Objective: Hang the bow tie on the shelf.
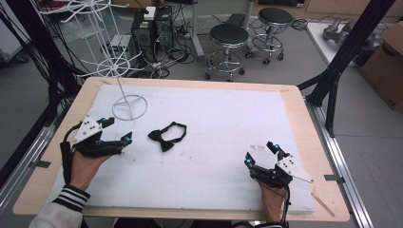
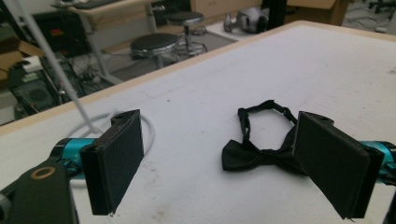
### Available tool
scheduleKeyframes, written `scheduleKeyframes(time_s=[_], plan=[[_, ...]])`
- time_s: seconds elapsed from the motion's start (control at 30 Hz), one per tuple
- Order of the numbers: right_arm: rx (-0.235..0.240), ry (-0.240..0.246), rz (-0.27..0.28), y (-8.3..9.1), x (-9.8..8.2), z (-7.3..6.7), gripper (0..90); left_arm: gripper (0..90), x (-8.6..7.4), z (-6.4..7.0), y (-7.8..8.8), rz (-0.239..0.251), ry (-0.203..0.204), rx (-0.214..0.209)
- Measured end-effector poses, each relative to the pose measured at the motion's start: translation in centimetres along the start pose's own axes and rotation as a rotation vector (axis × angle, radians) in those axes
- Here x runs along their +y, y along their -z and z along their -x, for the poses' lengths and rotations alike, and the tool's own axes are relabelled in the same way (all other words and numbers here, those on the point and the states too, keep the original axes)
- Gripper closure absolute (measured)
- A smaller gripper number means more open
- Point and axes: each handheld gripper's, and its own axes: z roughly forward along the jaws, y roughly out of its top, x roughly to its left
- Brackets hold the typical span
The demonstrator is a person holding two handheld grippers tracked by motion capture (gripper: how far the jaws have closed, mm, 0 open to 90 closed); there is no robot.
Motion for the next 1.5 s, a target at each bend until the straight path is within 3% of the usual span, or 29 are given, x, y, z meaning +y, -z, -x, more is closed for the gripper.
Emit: scheduleKeyframes(time_s=[0.2,0.23,0.27,0.37,0.6,0.67,0.73,1.0,1.13,1.33,1.43,1.5], plan=[[0.0,0.005,0.0,0.0,0.0,0.0,9.8,16.7,1.4,0.3,-2.7,-0.112,-0.025,-0.041],[-0.002,0.004,0.0,0.0,0.0,0.0,9.8,16.7,1.8,0.4,-3.6,-0.156,-0.046,-0.048],[-0.002,0.004,0.0,0.0,0.0,0.0,9.8,16.8,1.8,0.4,-3.6,-0.156,-0.046,-0.048],[-0.002,-0.003,-0.001,0.0,0.0,0.0,9.8,18.1,2.2,0.5,-4.8,-0.215,-0.071,-0.063],[-0.002,-0.006,-0.007,0.0,0.0,0.0,9.8,18.9,3.1,0.9,-7.7,-0.334,-0.083,-0.095],[0.0,-0.004,-0.005,0.0,0.0,0.1,9.8,19.6,3.2,1.1,-8.6,-0.379,-0.109,-0.1],[-0.001,-0.005,-0.005,-0.1,0.0,0.0,9.8,21.4,3.5,1.4,-9.4,-0.401,-0.131,-0.095],[-0.002,-0.008,-0.006,-0.1,0.0,0.0,9.8,22.7,4.2,2.2,-12.1,-0.509,-0.124,-0.122],[-0.001,-0.01,-0.005,-0.1,0.0,0.0,9.8,23.7,4.1,2.3,-13.1,-0.539,-0.095,-0.11],[0.001,-0.012,-0.005,-0.1,0.0,0.1,9.8,24.8,3.5,2.6,-14.1,-0.593,-0.105,-0.083],[0.0,-0.012,-0.005,0.0,0.0,0.1,9.8,36.0,3.3,2.6,-14.4,-0.605,-0.104,-0.107],[0.0,-0.007,-0.003,-0.1,0.0,0.1,9.8,36.1,3.1,2.7,-14.6,-0.619,-0.102,-0.099]])
